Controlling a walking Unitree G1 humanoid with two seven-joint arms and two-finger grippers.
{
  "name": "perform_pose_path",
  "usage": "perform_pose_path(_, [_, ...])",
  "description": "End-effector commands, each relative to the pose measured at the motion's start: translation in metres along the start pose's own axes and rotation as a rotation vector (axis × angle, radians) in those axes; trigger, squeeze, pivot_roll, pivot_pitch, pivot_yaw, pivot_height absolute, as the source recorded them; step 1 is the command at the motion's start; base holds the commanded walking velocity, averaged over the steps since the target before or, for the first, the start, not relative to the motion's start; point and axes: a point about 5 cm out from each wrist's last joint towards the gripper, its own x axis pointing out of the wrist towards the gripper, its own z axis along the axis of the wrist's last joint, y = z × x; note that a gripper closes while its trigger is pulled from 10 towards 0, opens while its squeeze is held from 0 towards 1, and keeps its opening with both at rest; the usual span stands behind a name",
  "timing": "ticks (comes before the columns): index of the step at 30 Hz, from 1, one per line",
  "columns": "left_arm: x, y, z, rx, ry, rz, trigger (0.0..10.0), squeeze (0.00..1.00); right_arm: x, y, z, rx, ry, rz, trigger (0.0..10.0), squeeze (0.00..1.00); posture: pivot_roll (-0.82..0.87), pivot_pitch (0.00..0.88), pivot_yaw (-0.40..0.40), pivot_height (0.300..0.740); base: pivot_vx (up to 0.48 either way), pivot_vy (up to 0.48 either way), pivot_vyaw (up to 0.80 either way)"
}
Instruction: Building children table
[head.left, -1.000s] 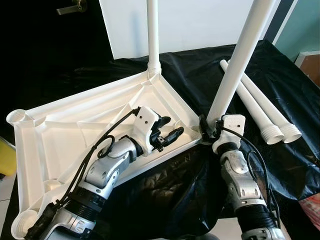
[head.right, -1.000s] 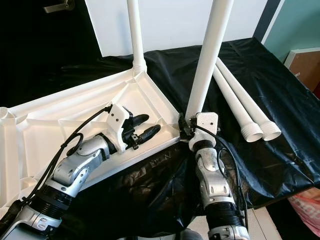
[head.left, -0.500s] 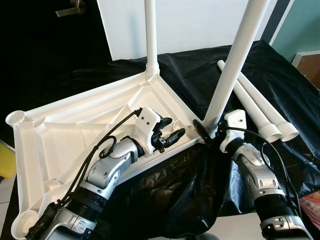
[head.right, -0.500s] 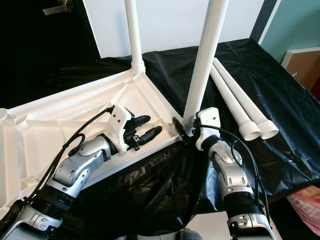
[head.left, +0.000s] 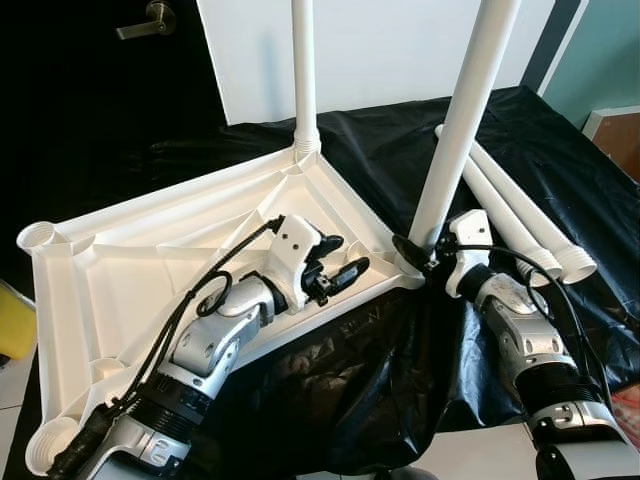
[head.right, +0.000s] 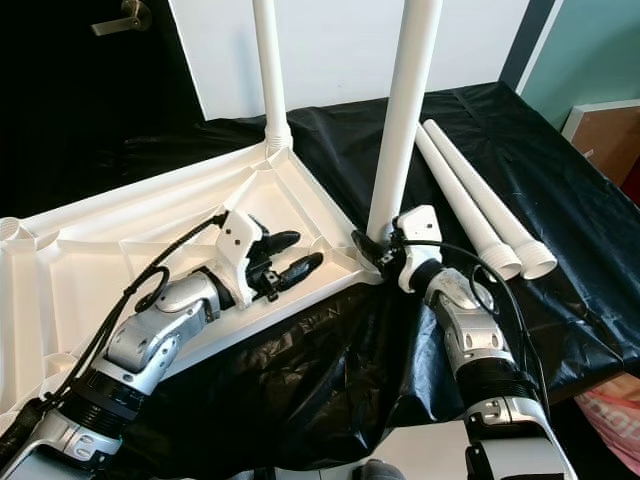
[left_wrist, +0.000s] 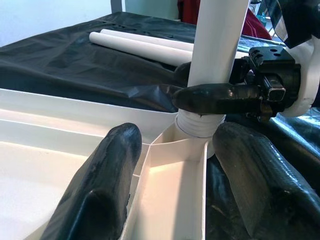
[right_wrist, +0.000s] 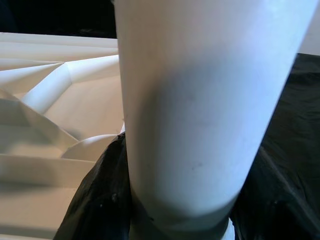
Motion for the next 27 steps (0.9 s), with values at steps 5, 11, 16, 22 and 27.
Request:
perform_pose_path(5, [0.002, -0.008, 0.0, 0.016, 0.001, -0.164, 10.0, 0.0, -0.006, 0.0, -0.017, 0.024, 0.064, -0.075, 10.0, 0.0, -0.01, 0.029, 0.001, 0.74, 0.0, 0.0, 0.0])
perform_pose_path(11, [0.003, -0.007, 0.001, 0.016, -0.005, -0.161, 10.0, 0.0, -0.007, 0.001, -0.017, 0.037, 0.055, -0.185, 10.0, 0.0, -0.02, 0.018, 0.0, 0.74, 0.0, 0.0, 0.0])
perform_pose_path(16, [0.004, -0.005, 0.0, 0.016, -0.005, -0.159, 10.0, 0.0, -0.008, 0.006, -0.017, 0.058, 0.04, -0.257, 10.0, 0.0, -0.03, 0.015, 0.0, 0.74, 0.0, 0.0, 0.0])
perform_pose_path(22, [0.006, -0.004, 0.0, 0.014, -0.008, -0.159, 10.0, 0.0, -0.008, 0.016, -0.02, 0.102, 0.044, -0.425, 10.0, 0.0, -0.04, 0.013, 0.011, 0.74, 0.0, 0.0, 0.0])
perform_pose_path(27, [0.005, -0.003, 0.0, 0.015, -0.004, -0.162, 10.0, 0.0, -0.008, 0.032, -0.025, 0.129, 0.062, -0.576, 10.0, 0.0, -0.03, 0.018, 0.013, 0.74, 0.0, 0.0, 0.0])
